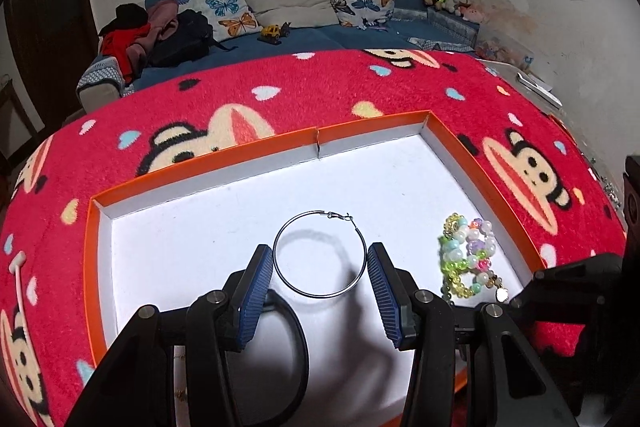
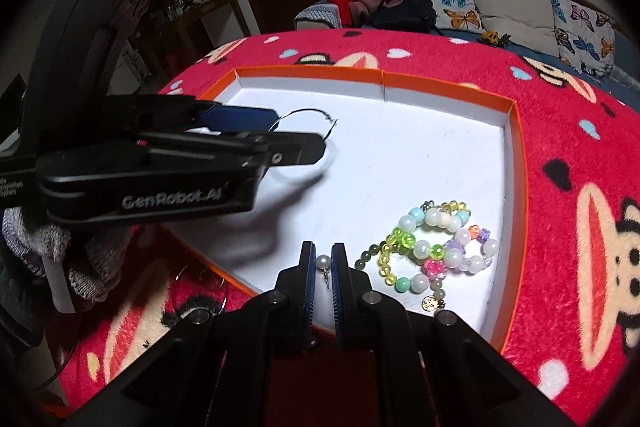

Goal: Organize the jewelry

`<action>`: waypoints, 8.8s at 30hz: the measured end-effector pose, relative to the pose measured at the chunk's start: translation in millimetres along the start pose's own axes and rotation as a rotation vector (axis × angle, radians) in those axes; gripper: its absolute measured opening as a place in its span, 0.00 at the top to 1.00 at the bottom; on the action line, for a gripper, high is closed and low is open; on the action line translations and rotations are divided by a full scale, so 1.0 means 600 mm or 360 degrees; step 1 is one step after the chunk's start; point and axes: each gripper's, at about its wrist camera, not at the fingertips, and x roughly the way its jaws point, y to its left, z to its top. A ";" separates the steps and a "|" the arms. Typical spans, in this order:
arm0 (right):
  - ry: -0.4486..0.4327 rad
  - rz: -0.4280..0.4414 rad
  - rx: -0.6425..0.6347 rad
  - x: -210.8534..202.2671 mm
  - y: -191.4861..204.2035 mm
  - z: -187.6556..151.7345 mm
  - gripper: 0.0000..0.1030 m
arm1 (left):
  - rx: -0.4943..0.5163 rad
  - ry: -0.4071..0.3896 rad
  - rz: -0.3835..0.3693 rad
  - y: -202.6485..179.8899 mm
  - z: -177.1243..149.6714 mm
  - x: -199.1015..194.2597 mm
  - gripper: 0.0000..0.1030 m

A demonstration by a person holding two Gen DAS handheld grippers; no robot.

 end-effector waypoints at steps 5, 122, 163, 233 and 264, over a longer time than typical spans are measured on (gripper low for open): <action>0.0008 -0.0004 0.0013 0.002 -0.003 -0.001 0.90 | 0.0032 0.0012 0.0019 -0.005 0.004 0.014 0.49; -0.0086 -0.0036 0.0196 -0.098 -0.028 -0.110 0.61 | 0.0163 0.0034 -0.0003 -0.073 -0.215 -0.131 0.39; -0.0064 -0.0195 0.0245 -0.097 -0.085 -0.104 0.61 | 0.0489 0.0095 -0.0117 -0.060 -0.211 -0.115 0.56; -0.0170 -0.0222 0.0162 -0.133 -0.060 -0.095 0.81 | 0.0318 -0.0015 -0.0200 -0.042 -0.089 -0.120 0.50; -0.0119 -0.0155 0.0166 -0.009 -0.092 0.065 0.81 | 0.0350 0.0124 -0.0084 -0.052 -0.044 -0.016 0.49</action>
